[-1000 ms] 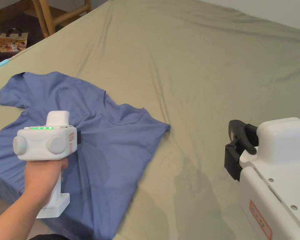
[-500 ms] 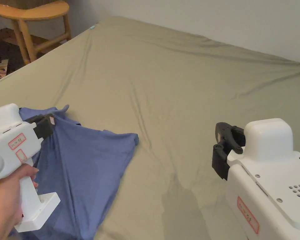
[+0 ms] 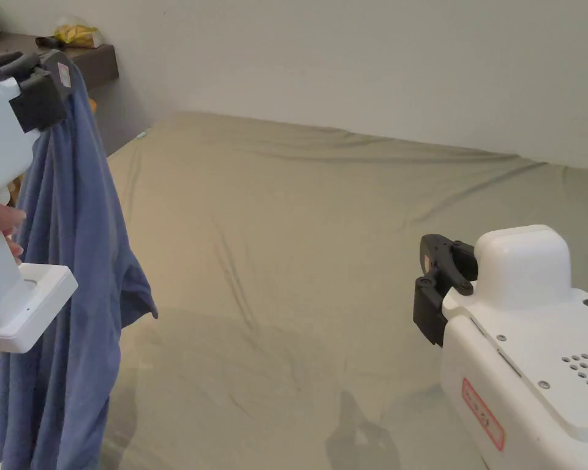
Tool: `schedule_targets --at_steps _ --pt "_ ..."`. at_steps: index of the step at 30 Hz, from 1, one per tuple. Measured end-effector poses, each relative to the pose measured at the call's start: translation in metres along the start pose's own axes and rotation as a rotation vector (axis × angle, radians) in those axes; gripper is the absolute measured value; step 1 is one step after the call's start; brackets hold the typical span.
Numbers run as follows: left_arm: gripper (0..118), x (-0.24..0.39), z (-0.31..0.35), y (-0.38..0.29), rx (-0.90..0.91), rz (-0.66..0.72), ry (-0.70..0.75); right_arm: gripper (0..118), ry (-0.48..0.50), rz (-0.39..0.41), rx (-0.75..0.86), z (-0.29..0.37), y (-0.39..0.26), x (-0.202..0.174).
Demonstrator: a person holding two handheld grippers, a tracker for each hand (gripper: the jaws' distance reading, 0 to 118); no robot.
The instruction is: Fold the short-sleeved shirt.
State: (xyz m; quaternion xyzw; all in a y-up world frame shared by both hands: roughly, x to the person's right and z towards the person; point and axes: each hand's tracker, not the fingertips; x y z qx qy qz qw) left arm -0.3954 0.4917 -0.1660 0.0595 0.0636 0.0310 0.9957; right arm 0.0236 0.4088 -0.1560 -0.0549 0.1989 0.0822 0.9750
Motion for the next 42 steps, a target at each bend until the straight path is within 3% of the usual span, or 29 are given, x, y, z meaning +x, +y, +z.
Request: schedule_targets --at_steps 9,18,26,34,38,42 --pt "0 0.064 -0.034 0.038 0.023 -0.082 -0.139 1 -0.129 -0.036 0.036 0.035 0.005 0.052" --pt "0 0.157 -0.080 -0.004 -0.074 -0.104 -0.367 1 -0.250 -0.041 -0.009 0.049 -0.006 0.100" --pt "0 0.305 -0.116 -0.148 -0.374 -0.139 -0.638 1 -0.307 -0.038 -0.079 0.038 -0.031 0.129" --pt "0 0.400 -0.073 -0.373 -0.926 -0.235 -0.776 1 -0.348 -0.078 -0.194 0.015 -0.072 0.164" --pt "0 0.413 -0.038 -0.420 -1.051 -0.272 -0.784 1 -0.358 -0.095 -0.237 0.005 -0.088 0.174" --pt "2 0.412 -0.029 -0.417 -1.024 -0.241 -0.774 1 -0.349 -0.112 -0.267 -0.001 -0.096 0.174"
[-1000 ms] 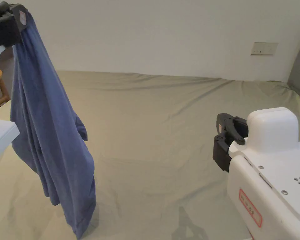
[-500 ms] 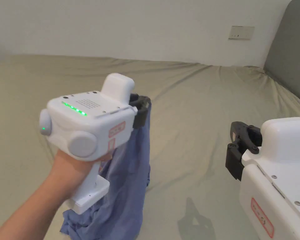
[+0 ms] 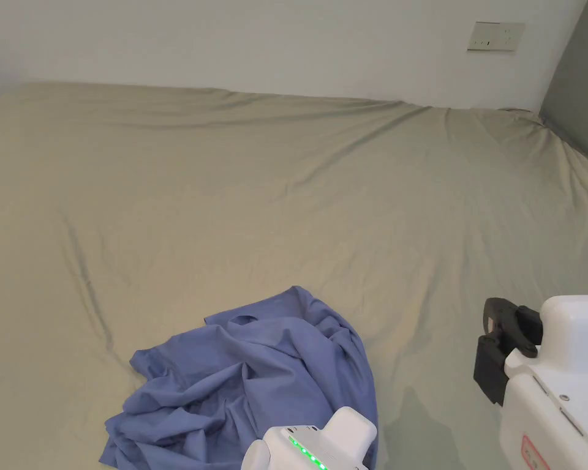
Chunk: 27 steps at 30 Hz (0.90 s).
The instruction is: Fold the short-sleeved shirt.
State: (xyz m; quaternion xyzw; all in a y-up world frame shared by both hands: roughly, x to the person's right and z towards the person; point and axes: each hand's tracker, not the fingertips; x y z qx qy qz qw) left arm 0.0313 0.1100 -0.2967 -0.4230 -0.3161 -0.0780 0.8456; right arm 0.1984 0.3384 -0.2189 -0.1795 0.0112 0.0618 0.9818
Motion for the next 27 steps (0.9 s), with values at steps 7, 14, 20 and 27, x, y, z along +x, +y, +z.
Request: schedule_targets --at_steps 7,14,20,27 --pt "116 -0.033 0.102 0.018 0.252 0.088 0.030 1 0.024 0.013 0.015 0.011 0.007 -0.010" --pt "98 -0.069 0.281 0.035 0.627 0.217 0.361 1 0.086 0.061 0.135 0.034 0.041 -0.038" --pt "28 -0.057 0.374 0.030 0.839 0.156 0.719 1 0.136 0.114 0.247 0.054 0.067 -0.075" --pt "0 -0.053 0.385 0.018 0.832 0.088 0.830 1 0.173 0.167 0.299 0.053 0.076 -0.113"
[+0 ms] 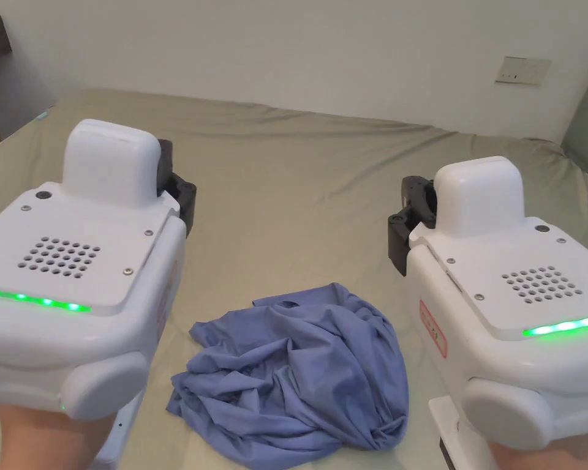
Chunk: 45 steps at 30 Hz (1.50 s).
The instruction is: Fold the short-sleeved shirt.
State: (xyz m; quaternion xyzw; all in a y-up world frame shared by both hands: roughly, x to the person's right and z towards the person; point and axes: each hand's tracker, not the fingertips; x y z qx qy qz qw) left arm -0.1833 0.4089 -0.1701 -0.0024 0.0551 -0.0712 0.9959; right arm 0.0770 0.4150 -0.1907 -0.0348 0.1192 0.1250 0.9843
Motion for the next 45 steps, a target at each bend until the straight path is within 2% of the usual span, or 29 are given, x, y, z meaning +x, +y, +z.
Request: schedule_targets --at_steps 5,10,14,22,24,25,26,27,28,29,32,33,34,35,36,37,38,40,41,42,44,45 --pt "0 -0.002 -0.002 -0.008 -0.023 0.014 0.009 1 0.039 0.028 0.015 -0.001 0.000 -0.014" --pt "0 0.001 -0.020 -0.024 -0.078 0.026 -0.023 1 0.056 0.023 -0.025 -0.011 -0.011 -0.012" --pt "0 0.002 -0.051 -0.061 -0.255 0.039 -0.089 1 0.066 -0.004 -0.094 -0.024 -0.032 -0.003" --pt "0 0.004 -0.153 -0.205 -0.690 0.086 -0.135 1 0.025 -0.022 -0.296 -0.061 -0.098 0.026" --pt "24 0.007 -0.182 -0.232 -0.796 0.071 -0.170 1 0.017 -0.036 -0.328 -0.067 -0.112 0.036" --pt "40 0.009 -0.192 -0.244 -0.830 0.075 -0.179 1 0.012 -0.038 -0.344 -0.070 -0.117 0.040" --pt "76 0.010 -0.204 -0.257 -0.850 0.087 -0.162 1 0.006 -0.037 -0.362 -0.073 -0.122 0.044" --pt "99 0.012 -0.215 -0.269 -0.894 0.097 -0.169 1 0.001 -0.033 -0.379 -0.075 -0.127 0.048" --pt "110 0.012 -0.222 -0.277 -0.890 0.122 -0.170 1 -0.001 -0.028 -0.395 -0.078 -0.130 0.051" --pt "113 0.013 -0.229 -0.284 -0.894 0.129 -0.159 1 -0.002 -0.021 -0.413 -0.081 -0.134 0.055" --pt "113 0.020 -0.244 -0.300 -0.926 0.125 -0.146 1 -0.008 0.020 -0.457 -0.090 -0.142 0.063" --pt "109 0.025 -0.245 -0.303 -0.932 0.105 -0.156 1 -0.008 0.035 -0.470 -0.095 -0.144 0.066" --pt "96 0.031 -0.246 -0.306 -0.947 0.063 -0.187 1 -0.004 0.047 -0.483 -0.100 -0.146 0.068" --pt "71 0.037 -0.244 -0.308 -0.944 0.023 -0.207 1 0.003 0.052 -0.492 -0.106 -0.147 0.070" --pt "68 0.044 -0.238 -0.307 -0.901 -0.002 -0.228 1 0.019 0.051 -0.505 -0.115 -0.147 0.072" --pt "48 0.043 -0.233 -0.299 -0.864 -0.035 -0.192 1 0.030 0.051 -0.513 -0.123 -0.147 0.073" --pt "1 0.041 -0.231 -0.295 -0.871 0.015 -0.268 1 0.050 0.052 -0.523 -0.134 -0.147 0.074" --pt "0 0.034 -0.222 -0.285 -0.822 -0.039 -0.162 2 0.093 0.065 -0.553 -0.160 -0.146 0.074" --pt "0 0.027 -0.218 -0.280 -0.843 0.006 -0.218 13 0.122 0.074 -0.581 -0.178 -0.147 0.072" --pt "1 0.022 -0.211 -0.274 -0.837 0.024 -0.214 32 0.149 0.078 -0.608 -0.197 -0.149 0.071" --pt "0 0.011 -0.195 -0.265 -0.797 0.009 -0.184 94 0.204 0.065 -0.653 -0.236 -0.153 0.066" --pt "1 0.004 -0.189 -0.261 -0.785 -0.004 -0.177 99 0.255 0.048 -0.708 -0.261 -0.159 0.063"
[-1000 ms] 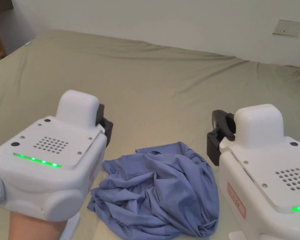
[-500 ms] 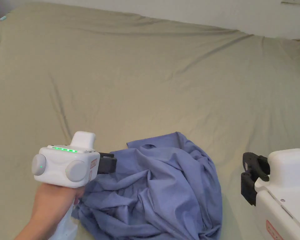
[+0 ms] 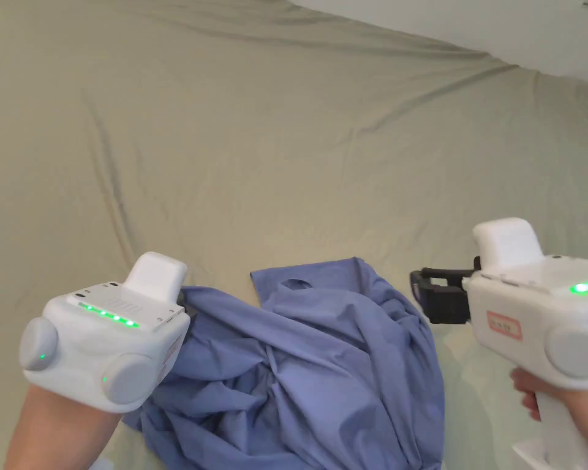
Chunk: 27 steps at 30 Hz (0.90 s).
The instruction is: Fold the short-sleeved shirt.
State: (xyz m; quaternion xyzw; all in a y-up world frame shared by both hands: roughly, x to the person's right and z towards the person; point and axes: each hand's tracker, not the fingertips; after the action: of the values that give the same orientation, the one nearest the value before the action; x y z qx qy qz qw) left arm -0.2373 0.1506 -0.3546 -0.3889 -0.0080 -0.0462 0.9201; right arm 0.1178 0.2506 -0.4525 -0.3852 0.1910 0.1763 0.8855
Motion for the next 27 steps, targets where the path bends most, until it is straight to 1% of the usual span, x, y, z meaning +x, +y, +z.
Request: schedule_targets --at_steps 1,3,7,9,10,11,12,13,14,15,17,20,22,23,26,27 --pt "1 -0.003 0.007 -0.003 0.002 0.002 0.005 99 0.014 -0.006 -0.039 -0.021 0.009 0.002" --pt "1 -0.011 0.021 -0.011 0.009 0.018 0.001 99 0.050 0.028 -0.139 -0.067 0.023 0.002" --pt "1 -0.017 0.033 -0.028 -0.001 0.050 -0.012 99 0.046 0.041 -0.318 -0.147 0.025 0.000" --pt "1 -0.017 0.032 -0.035 -0.012 0.049 -0.013 99 0.034 0.039 -0.385 -0.169 0.017 -0.006" --pt "1 -0.018 0.032 -0.039 -0.017 0.052 -0.014 98 0.029 0.062 -0.408 -0.170 0.010 -0.012" --pt "1 -0.020 0.031 -0.042 -0.027 0.058 -0.016 94 0.037 0.079 -0.394 -0.171 0.006 -0.018" --pt "1 -0.020 0.029 -0.044 -0.031 0.063 -0.017 87 0.038 0.110 -0.322 -0.158 0.008 -0.025" --pt "1 -0.020 0.030 -0.046 -0.030 0.067 -0.017 72 0.072 0.126 -0.324 -0.152 0.009 -0.028" --pt "1 -0.020 0.031 -0.048 -0.026 0.070 -0.017 34 0.150 0.095 -0.329 -0.145 0.009 -0.028" --pt "1 -0.020 0.032 -0.049 -0.017 0.076 -0.018 5 0.176 0.071 -0.326 -0.141 0.008 -0.032" --pt "1 -0.020 0.034 -0.046 -0.011 0.084 -0.015 5 0.079 0.158 -0.334 -0.141 0.006 -0.044" --pt "1 -0.024 0.045 -0.038 0.007 0.082 -0.004 5 0.080 0.123 -0.289 -0.120 0.011 -0.035" --pt "1 -0.032 0.061 -0.026 0.042 0.076 0.015 5 0.092 0.058 -0.216 -0.090 0.018 -0.020" --pt "1 -0.036 0.070 -0.019 0.070 0.072 0.032 5 0.080 0.041 -0.197 -0.075 0.021 -0.014" --pt "1 -0.051 0.098 0.004 0.143 0.079 0.075 5 0.045 0.048 -0.106 -0.017 0.030 0.008" --pt "1 -0.056 0.110 0.012 0.172 0.079 0.097 5 0.028 0.039 -0.078 0.005 0.032 0.016"
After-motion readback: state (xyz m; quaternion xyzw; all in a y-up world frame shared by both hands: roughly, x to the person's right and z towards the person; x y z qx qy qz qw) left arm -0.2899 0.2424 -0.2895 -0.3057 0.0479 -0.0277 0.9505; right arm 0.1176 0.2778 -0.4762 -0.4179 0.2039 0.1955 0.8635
